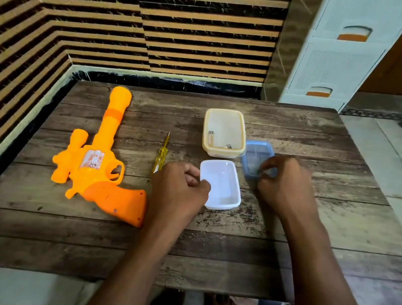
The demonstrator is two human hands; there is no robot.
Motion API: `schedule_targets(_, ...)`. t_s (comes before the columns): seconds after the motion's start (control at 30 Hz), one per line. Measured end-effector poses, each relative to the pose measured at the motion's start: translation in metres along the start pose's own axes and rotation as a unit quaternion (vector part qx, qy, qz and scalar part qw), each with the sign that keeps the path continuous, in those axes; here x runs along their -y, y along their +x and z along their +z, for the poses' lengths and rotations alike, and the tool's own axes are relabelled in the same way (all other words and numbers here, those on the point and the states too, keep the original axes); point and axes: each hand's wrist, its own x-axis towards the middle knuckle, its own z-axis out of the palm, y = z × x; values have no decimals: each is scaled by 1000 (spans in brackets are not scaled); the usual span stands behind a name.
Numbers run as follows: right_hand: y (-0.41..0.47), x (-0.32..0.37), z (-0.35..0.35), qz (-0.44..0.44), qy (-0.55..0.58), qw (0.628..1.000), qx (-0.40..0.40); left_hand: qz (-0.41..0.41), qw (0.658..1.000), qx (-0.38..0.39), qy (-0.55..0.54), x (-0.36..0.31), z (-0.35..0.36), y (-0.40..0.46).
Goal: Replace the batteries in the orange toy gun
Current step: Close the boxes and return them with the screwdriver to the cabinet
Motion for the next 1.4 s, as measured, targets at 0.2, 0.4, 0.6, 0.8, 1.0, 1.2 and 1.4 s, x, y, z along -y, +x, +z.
schedule_targets(0.2,11,2,11,15,-4,1000,-15,-16,1000,1,-8,-2,1,0)
schedule_targets(0.4,4,1,6,71,-15,996,-46,-13,1000,8,-8,-3,-1,-1)
schedule_targets(0.6,-16,4,-23,115,44,991,-61,-12,1000,9,-9,-4,0,0)
schedule_targets(0.8,-38,24,-30,86,128,988,23,-14,1000,8,-6,1,1,2)
schedule_targets(1.0,-42,35,-14,56,121,987,88,-4,999,22,-41,-1,1,4)
schedule_targets(1.2,-38,35,-9,48,137,984,106,-9,998,37,-52,-3,1,3)
schedule_targets(1.4,-29,25,6,56,168,983,58,-36,996,49,-63,-2,-1,4)
